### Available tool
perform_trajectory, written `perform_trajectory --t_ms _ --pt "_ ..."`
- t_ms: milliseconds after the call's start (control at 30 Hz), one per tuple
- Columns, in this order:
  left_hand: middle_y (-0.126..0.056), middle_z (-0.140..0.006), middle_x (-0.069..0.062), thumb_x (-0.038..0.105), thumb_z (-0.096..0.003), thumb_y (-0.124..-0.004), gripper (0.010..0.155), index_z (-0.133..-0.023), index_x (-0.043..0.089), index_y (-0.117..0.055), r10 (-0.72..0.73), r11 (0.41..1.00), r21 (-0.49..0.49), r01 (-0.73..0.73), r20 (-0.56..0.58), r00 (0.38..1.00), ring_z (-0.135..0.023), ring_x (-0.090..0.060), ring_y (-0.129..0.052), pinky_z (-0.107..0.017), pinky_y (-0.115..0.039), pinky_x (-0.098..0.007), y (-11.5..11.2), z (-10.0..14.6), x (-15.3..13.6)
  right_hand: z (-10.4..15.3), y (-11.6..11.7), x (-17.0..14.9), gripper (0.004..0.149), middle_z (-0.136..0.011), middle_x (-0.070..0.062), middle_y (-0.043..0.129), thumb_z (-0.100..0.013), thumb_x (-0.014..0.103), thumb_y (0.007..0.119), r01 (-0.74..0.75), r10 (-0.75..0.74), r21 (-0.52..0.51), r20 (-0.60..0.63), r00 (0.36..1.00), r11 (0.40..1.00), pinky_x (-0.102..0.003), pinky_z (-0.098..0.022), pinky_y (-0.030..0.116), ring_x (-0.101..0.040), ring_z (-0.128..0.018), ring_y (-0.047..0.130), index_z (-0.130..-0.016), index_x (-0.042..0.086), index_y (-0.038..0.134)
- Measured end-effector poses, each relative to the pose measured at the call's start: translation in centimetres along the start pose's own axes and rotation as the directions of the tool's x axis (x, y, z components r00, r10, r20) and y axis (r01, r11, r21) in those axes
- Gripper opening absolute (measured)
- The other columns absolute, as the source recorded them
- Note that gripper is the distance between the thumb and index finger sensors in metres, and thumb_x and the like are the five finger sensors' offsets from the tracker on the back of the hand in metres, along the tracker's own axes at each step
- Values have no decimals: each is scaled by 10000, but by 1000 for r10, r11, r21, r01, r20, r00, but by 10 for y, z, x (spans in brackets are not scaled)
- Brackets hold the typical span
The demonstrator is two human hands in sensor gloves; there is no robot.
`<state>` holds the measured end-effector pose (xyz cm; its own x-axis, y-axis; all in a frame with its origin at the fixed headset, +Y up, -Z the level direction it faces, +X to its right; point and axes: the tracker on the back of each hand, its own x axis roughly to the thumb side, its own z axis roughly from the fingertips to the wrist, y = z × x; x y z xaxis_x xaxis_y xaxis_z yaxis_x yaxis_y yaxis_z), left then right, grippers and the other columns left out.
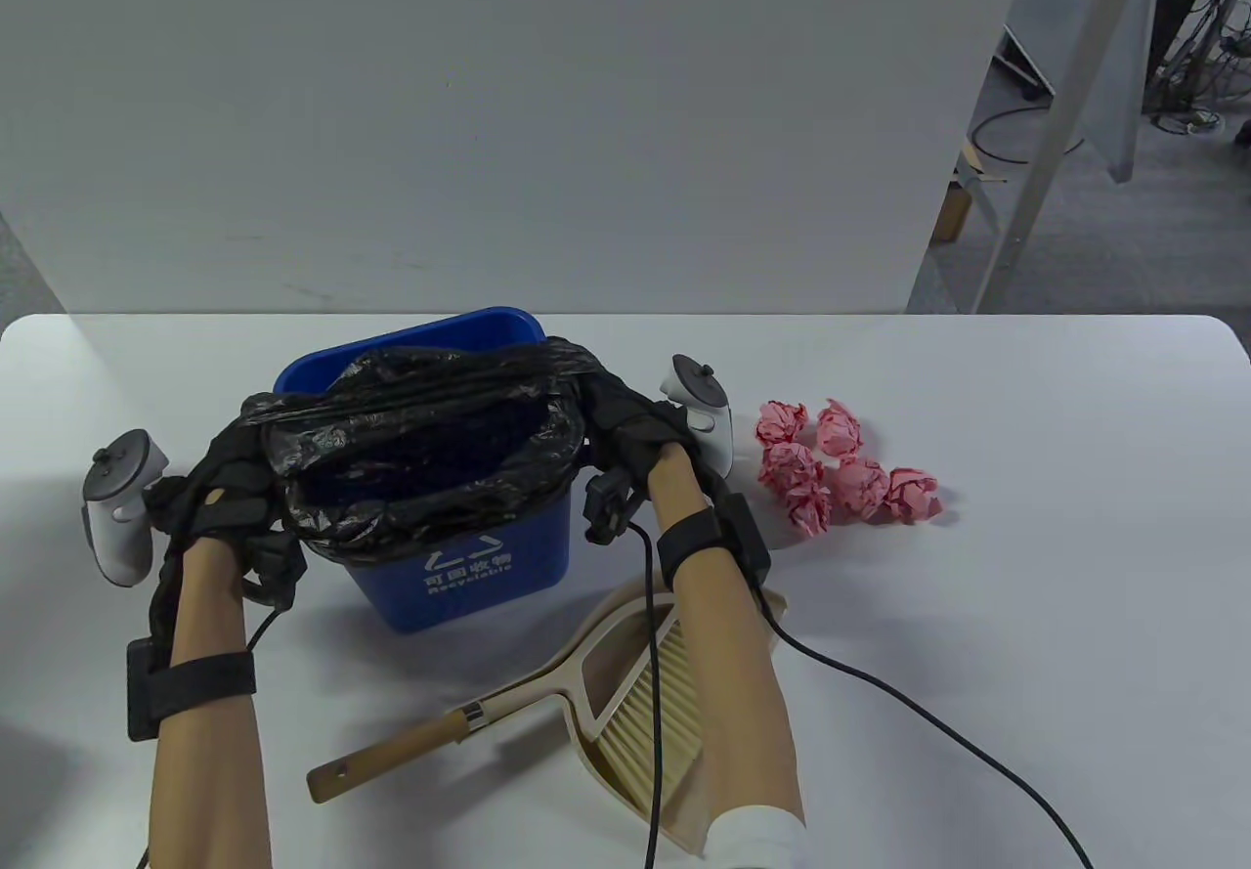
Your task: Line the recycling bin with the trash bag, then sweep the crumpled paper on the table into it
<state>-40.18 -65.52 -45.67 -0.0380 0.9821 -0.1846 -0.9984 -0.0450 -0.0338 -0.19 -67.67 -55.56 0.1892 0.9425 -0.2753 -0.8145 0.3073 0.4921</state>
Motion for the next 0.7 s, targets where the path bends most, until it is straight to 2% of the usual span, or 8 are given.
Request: perform_trajectory --t_ms 33,233,433,700 --pt "-521 -1273 -53 621 -647 -492 608 -1183 338 -542 13 1000 1 -13 -1 1000 -1156 -454 -531 -729 -645 -673 -1 -1 -1 -1 0 0 579 -1251 -105 360 -645 535 499 -4 4 2 -1 1000 1000 -793 -657 248 -572 -1051 286 -1177 310 466" --pt "-535 -1264 -62 626 -650 -497 601 -1174 338 -564 30 999 16 -29 -48 998 -1163 -432 -540 -731 -649 -665 -2 -7 -5 -6 -3 0 572 -1283 -94 396 -643 549 502 17 -17 3 -28 999 1000 -796 -651 259 -590 -1062 278 -1154 291 494" --pt "-548 -1257 -64 601 -656 -491 584 -1167 331 -574 8 999 32 -5 -99 995 -1152 -420 -563 -741 -669 -620 -2 -11 -12 -11 -5 2 516 -1228 -99 560 -647 526 509 -5 0 -88 -60 998 996 -794 -644 311 -571 -1045 413 -1092 281 598" --pt "-590 -1241 -61 609 -655 -505 584 -1156 324 -599 23 999 43 -18 -120 993 -1138 -415 -618 -748 -708 -577 -3 -11 -16 -11 -10 4 544 -1191 -79 617 -643 545 509 -71 61 -112 -96 994 991 -796 -639 311 -542 -1030 485 -1093 260 623"
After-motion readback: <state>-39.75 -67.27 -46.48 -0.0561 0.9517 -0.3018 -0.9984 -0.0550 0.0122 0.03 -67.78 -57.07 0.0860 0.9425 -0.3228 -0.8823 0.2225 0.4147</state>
